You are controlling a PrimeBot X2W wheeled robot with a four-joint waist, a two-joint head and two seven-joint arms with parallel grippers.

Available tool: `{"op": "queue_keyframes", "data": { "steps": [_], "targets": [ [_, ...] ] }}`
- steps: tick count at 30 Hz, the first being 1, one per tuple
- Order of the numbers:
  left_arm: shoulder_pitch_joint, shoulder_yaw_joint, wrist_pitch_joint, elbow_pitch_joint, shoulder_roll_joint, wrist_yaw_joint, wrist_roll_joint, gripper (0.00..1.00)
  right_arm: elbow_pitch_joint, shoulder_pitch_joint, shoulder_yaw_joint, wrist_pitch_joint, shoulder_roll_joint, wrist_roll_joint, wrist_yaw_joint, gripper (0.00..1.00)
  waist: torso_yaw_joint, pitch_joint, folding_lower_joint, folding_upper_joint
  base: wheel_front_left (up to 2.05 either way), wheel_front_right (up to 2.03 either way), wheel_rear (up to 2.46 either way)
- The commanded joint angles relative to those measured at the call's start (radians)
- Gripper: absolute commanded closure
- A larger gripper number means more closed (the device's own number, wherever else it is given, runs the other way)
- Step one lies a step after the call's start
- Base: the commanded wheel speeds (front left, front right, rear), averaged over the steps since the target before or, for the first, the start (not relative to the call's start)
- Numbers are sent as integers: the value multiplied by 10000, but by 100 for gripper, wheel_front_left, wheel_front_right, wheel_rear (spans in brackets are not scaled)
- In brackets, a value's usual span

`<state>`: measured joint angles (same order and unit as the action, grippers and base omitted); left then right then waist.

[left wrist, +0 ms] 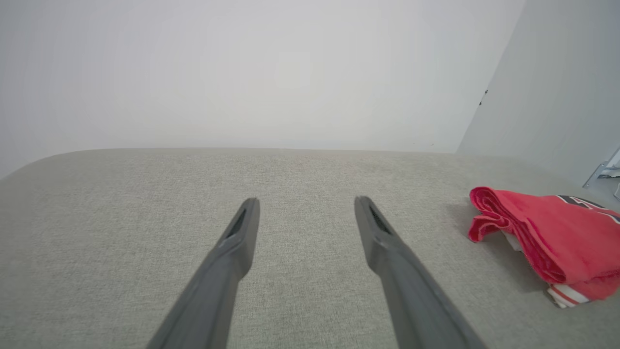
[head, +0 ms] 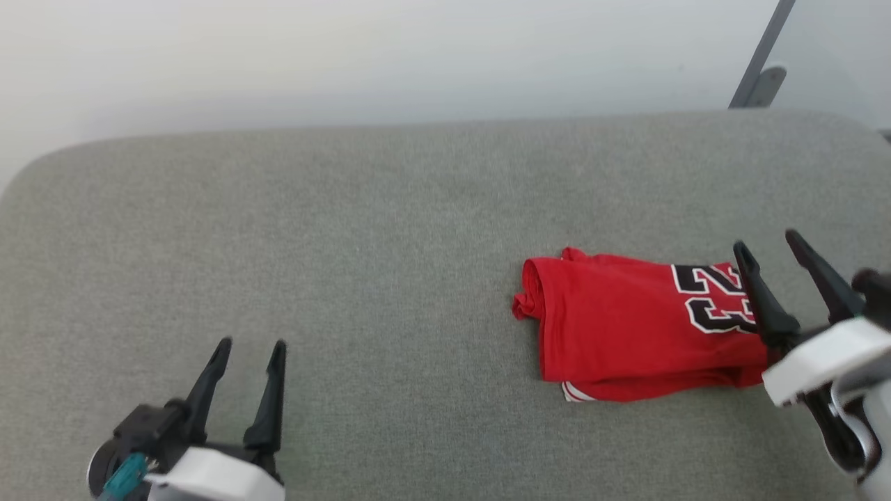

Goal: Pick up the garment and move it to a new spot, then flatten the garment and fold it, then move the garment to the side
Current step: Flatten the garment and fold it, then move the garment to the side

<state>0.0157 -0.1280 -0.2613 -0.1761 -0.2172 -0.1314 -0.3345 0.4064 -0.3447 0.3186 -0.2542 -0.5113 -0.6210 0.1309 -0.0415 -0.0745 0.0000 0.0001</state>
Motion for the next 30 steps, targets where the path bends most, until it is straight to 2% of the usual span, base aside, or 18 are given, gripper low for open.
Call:
{"op": "queue_keyframes", "data": {
  "steps": [1, 8, 18, 30],
  "targets": [
    [-270, 154, -47, 71, 54, 22, -7, 0, -167, 347, -289, -98, 137, 248, -4, 0, 44, 302, 0, -1, 0, 0, 0],
    [-1116, 521, -47, 467, 99, 22, 219, 0, -1491, 2028, -1769, -108, 777, 1037, -2, 0, 231, 707, 0, -1, 0, 0, 0],
    [-2324, 1341, -47, 1357, 473, 22, 654, 0, -2972, 3989, -3021, 107, 1130, 1612, -2, 0, 399, 806, 0, -1, 0, 0, 0],
    [-2531, 1477, -49, 1733, 712, 22, 805, 0, -3838, 4555, -3585, 590, 1598, 1843, -2, 0, 489, 702, 0, -1, 0, 0, 0]
  ]
}}
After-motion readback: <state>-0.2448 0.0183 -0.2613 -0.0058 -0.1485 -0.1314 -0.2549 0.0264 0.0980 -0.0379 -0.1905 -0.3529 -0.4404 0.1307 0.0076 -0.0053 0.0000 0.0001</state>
